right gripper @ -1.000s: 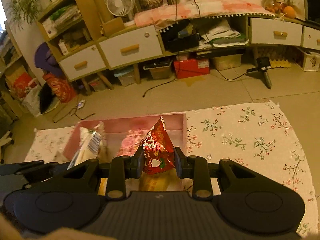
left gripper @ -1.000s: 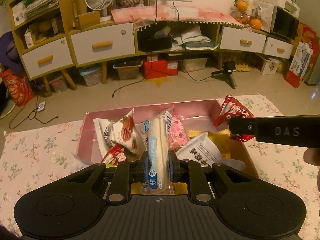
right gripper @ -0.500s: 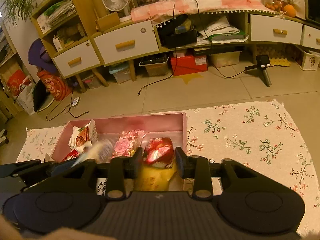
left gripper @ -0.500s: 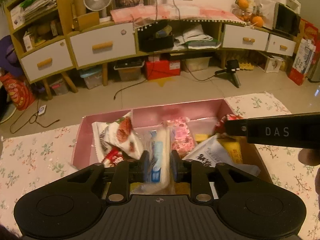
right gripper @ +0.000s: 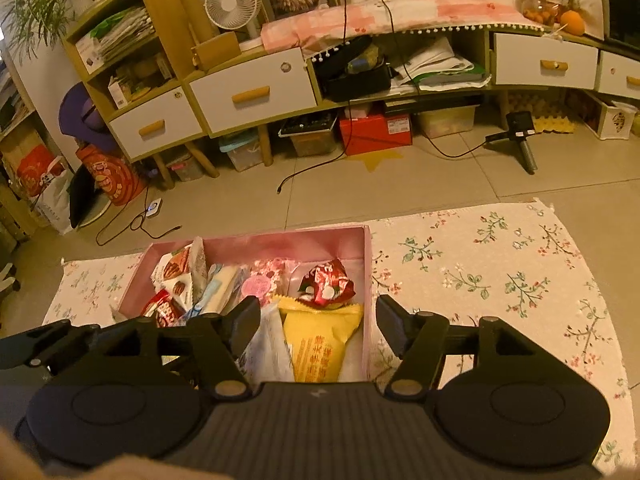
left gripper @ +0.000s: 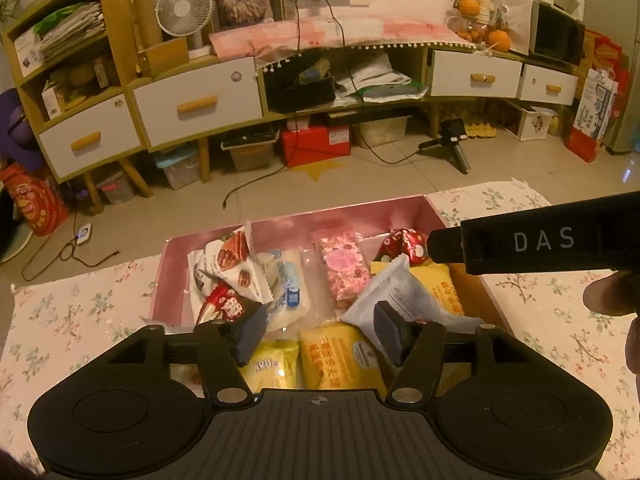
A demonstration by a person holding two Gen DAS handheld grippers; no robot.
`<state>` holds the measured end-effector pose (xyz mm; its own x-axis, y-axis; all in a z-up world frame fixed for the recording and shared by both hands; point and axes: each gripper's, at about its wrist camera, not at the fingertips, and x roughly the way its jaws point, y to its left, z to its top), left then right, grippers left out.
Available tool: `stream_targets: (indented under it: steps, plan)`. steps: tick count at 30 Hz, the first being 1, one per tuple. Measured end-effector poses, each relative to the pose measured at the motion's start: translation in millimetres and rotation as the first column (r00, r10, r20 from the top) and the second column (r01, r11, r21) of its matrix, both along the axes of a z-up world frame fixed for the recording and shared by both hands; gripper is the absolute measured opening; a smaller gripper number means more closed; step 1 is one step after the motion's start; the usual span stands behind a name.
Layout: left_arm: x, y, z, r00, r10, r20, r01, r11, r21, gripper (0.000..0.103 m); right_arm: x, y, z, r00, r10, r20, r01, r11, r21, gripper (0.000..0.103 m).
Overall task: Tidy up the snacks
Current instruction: 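Withdraw both tools from the box back toward the loose snacks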
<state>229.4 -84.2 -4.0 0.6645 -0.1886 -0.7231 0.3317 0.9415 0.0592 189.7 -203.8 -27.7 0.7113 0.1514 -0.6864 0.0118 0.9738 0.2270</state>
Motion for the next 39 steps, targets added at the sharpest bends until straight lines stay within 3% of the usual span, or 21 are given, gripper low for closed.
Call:
stream_targets:
  steps: [4,11,20,31,39]
  plan:
    - [-9.7,2.5,7.7,1.000,-0.003,-0.005,0.003,1.000,-0.005,0.064,-10.7,1.3,5.4,1.000,-0.002,-0.001,0.002,1.000,0.005,0.065]
    - [-39.1,3.5,18.3,0.999,-0.032,-0.014,0.032,0.999,0.004,0.075,-37.4,4.6,14.7,1.000,0.015,0.014,-0.015,1.000,-0.011,0.082]
    - [-81.0,21.5,18.3,0.998,-0.043,-0.048,0.043,0.999,-0.008,0.087,-69.5,6.9,15.7,1.000,0.020,-0.003,-0.020,1.000,0.000,0.093]
    - [-116.6,54.5,16.8,0.997,-0.014,-0.072,0.011,0.999,-0.032,0.093,-103.0,16.7,5.7,0.999,0.018,-0.033,-0.020,0.999,-0.036,0.099]
    - [-137.6,75.7,8.5,0.998,0.013,-0.065,-0.013,1.000,0.000,0.097,-119.6,29.1,-3.8,0.998,0.050,-0.047,-0.053,0.997,-0.058,0.101]
